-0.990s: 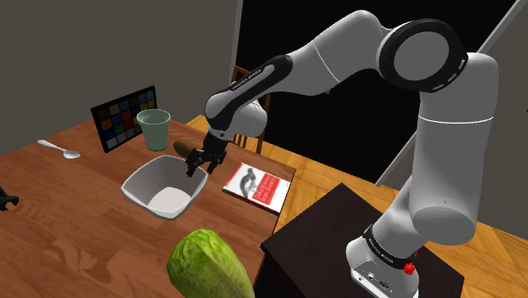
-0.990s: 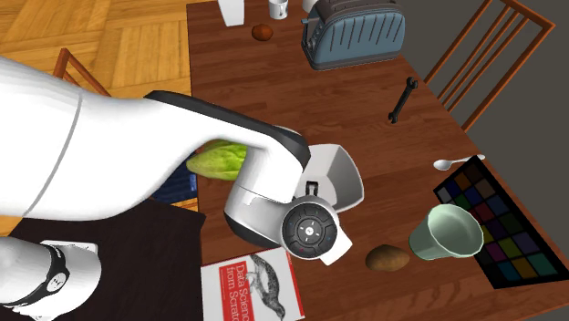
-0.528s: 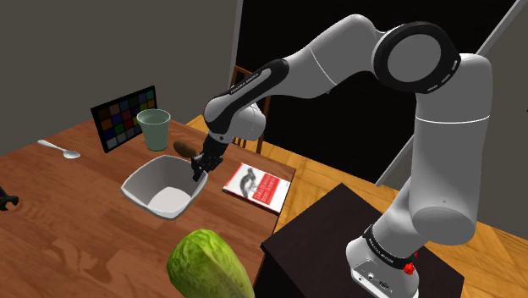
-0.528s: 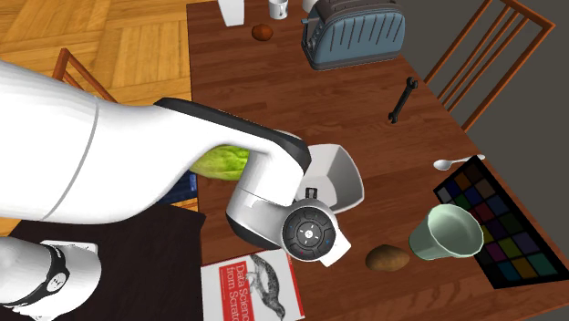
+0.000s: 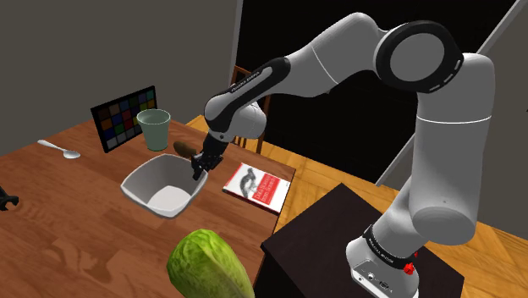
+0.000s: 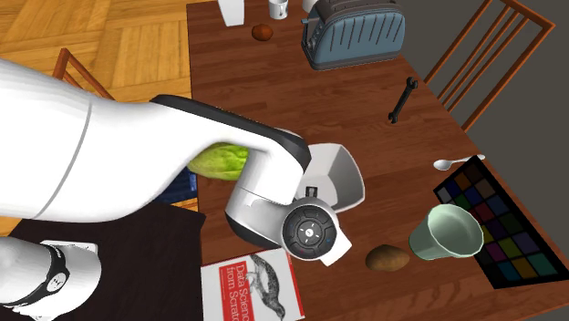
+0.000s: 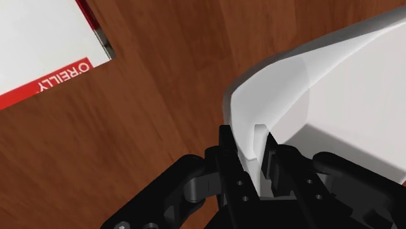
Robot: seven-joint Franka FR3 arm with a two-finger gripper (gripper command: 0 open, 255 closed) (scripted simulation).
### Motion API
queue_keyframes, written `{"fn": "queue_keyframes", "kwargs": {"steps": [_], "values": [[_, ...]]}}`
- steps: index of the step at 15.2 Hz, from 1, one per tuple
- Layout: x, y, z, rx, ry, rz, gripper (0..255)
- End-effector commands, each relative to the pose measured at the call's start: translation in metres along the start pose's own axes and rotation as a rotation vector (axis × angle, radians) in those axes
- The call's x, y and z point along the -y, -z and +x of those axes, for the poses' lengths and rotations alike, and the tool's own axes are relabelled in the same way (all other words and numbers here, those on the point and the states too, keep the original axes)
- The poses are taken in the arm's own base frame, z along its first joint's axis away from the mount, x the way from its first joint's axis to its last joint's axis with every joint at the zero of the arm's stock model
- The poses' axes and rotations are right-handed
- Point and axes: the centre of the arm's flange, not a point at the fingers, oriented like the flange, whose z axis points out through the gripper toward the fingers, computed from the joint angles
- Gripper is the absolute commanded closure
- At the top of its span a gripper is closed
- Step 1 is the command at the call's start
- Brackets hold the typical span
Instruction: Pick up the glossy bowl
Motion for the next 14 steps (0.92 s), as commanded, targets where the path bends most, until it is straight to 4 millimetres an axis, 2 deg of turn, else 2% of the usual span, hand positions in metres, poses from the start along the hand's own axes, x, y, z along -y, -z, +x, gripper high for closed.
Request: {"fn": "queue_keyframes", "kwargs": {"steps": [1,14], "values": [[0.004,0.009,0.000,-0.001,0.000,0.000,255],[0.031,0.067,0.004,-0.001,0.000,0.000,255]]}}
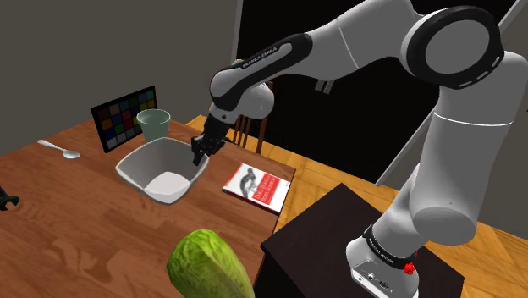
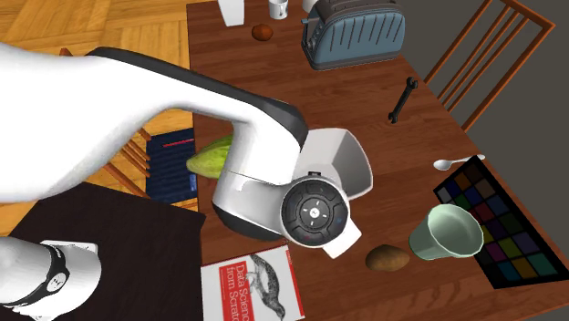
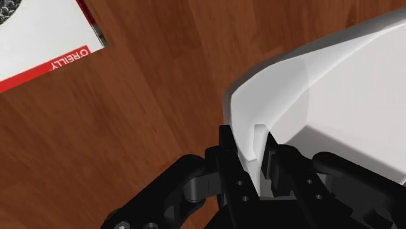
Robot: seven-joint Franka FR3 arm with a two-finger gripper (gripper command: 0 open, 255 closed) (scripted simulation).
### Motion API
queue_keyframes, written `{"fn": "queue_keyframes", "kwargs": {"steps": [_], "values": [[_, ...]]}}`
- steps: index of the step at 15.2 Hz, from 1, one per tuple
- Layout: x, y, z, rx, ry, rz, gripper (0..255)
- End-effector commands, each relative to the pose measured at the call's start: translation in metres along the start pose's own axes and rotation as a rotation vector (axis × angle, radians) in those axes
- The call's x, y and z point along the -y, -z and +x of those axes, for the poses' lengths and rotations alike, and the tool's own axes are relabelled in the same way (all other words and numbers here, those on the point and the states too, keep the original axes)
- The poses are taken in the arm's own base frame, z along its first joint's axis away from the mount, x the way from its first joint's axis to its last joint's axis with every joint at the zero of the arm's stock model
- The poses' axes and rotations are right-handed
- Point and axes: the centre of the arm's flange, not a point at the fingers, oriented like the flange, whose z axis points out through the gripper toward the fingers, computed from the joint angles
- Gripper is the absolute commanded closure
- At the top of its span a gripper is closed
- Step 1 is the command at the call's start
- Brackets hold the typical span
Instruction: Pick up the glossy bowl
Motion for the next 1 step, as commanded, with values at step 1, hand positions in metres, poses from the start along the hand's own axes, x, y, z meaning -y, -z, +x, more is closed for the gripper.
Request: {"fn": "queue_keyframes", "kwargs": {"steps": [1], "values": [[0.0013,0.0028,0.0006,-0.001,0.000,0.000,255]]}}
